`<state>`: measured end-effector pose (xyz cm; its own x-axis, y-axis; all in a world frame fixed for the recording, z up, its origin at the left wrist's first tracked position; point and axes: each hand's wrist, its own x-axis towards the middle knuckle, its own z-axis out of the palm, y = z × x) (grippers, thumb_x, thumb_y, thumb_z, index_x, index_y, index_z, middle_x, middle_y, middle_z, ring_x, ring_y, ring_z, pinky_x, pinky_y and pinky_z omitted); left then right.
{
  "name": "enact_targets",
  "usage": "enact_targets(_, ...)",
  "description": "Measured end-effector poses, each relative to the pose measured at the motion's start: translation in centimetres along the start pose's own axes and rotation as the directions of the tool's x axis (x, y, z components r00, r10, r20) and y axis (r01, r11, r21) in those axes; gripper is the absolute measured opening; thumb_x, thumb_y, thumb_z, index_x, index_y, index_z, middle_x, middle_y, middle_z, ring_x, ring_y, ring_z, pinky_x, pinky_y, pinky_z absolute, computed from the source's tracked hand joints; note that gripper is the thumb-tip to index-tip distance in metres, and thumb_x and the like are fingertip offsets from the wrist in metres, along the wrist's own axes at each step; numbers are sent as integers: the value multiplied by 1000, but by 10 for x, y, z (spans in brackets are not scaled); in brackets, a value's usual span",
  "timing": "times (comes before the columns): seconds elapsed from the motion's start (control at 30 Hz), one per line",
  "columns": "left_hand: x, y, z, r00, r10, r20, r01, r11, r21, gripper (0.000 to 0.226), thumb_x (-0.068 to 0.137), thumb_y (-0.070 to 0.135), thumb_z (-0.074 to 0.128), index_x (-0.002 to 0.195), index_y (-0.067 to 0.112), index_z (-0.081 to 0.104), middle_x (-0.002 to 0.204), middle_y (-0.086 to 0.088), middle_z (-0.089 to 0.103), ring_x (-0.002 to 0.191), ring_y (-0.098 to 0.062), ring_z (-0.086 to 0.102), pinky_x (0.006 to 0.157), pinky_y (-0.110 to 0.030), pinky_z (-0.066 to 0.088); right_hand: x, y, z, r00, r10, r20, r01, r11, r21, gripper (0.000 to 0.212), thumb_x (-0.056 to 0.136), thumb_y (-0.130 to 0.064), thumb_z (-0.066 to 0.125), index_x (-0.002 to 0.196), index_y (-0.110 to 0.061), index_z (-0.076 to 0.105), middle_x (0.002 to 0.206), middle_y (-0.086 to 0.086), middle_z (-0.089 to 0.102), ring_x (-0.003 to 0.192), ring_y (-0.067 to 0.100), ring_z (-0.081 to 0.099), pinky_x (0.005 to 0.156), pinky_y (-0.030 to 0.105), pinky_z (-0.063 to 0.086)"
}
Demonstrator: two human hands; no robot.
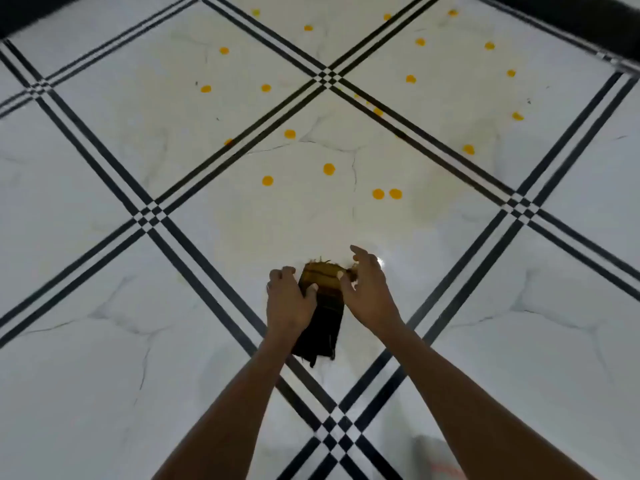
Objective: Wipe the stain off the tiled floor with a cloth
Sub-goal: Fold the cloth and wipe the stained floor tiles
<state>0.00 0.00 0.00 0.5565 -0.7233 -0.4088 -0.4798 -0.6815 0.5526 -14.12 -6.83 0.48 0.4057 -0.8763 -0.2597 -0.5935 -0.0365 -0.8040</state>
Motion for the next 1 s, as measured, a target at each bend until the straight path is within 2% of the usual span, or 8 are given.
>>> enact_targets(0.07, 9, 1, 10, 999, -12, -52, 11, 1000, -29, 52, 90, 29, 71, 129, 5, 49, 124, -15, 59, 115, -34, 60, 92, -44, 53, 9, 9, 8, 998, -23, -54, 23, 1000, -10, 53, 105, -17, 54, 156, -15, 38, 146, 8, 46, 110, 14, 53, 101, 29, 47)
enact_targets(0.17, 25, 10, 13, 999, -42, 32, 43, 998, -41, 32, 86, 23, 75, 105, 2, 60, 98, -11, 67, 98, -32, 67, 77, -36, 52, 19, 17, 17, 995, -31, -94, 29, 999, -23, 48, 102, -10, 56, 149, -14, 46, 142, 7, 48, 101, 12, 55, 99, 29, 51)
enact_targets(0.37, 19, 11, -8, 979, 41, 202, 6, 973, -230, 30, 94, 35, 70, 109, 11, 59, 106, -6, 69, 98, -21, 66, 83, -33, 51, 12, 8, 4, 968, 202, -145, -177, 970, 169, 42, 100, -21, 65, 140, -16, 53, 132, 5, 56, 105, 17, 63, 96, 33, 56)
enact_targets(0.47, 15, 18, -25, 944, 98, 314, 64, 882, -466, 29, 97, 38, 68, 115, 17, 58, 115, -6, 73, 102, -19, 72, 95, -37, 58, 12, 10, -2, 934, 354, -46, -319, 885, 339, 42, 99, -43, 67, 132, -18, 61, 127, 4, 66, 109, 19, 69, 103, 42, 58)
enact_targets(0.63, 27, 28, -37, 926, 186, 330, 90, 739, -668, 32, 98, 39, 66, 124, 20, 60, 116, -8, 76, 108, -25, 74, 99, -46, 59, 24, 3, -6, 904, 378, 198, -425, 756, 498, 62, 97, -74, 45, 114, -23, 77, 111, 7, 80, 111, 27, 73, 111, 42, 52)
enact_targets(0.8, 30, 38, -59, 935, 200, 294, 97, 651, -753, 34, 100, 31, 63, 130, 17, 57, 123, -11, 73, 113, -29, 72, 101, -46, 58, 19, -14, -15, 879, 198, 433, -473, 472, 744, 66, 101, -68, 40, 142, -21, 63, 137, 12, 70, 130, 31, 65, 114, 51, 49)
enact_targets(0.93, 33, 38, -68, 949, 181, 257, 60, 699, -712, 39, 97, 33, 68, 130, 15, 58, 124, -12, 72, 116, -31, 70, 107, -53, 53, 8, -30, -36, 938, 120, 325, -305, 729, 613, 57, 93, -65, 50, 133, -29, 69, 133, 0, 73, 129, 20, 65, 114, 42, 49)
enact_targets(1.0, 31, 41, -68, 952, 201, 231, 22, 707, -707, 39, 95, 33, 70, 128, 14, 60, 125, -10, 72, 117, -29, 69, 108, -51, 53, 3, -33, -47, 963, 37, 266, -203, 748, 632, 45, 93, -50, 60, 131, -27, 69, 128, -2, 76, 123, 15, 69, 105, 33, 56)
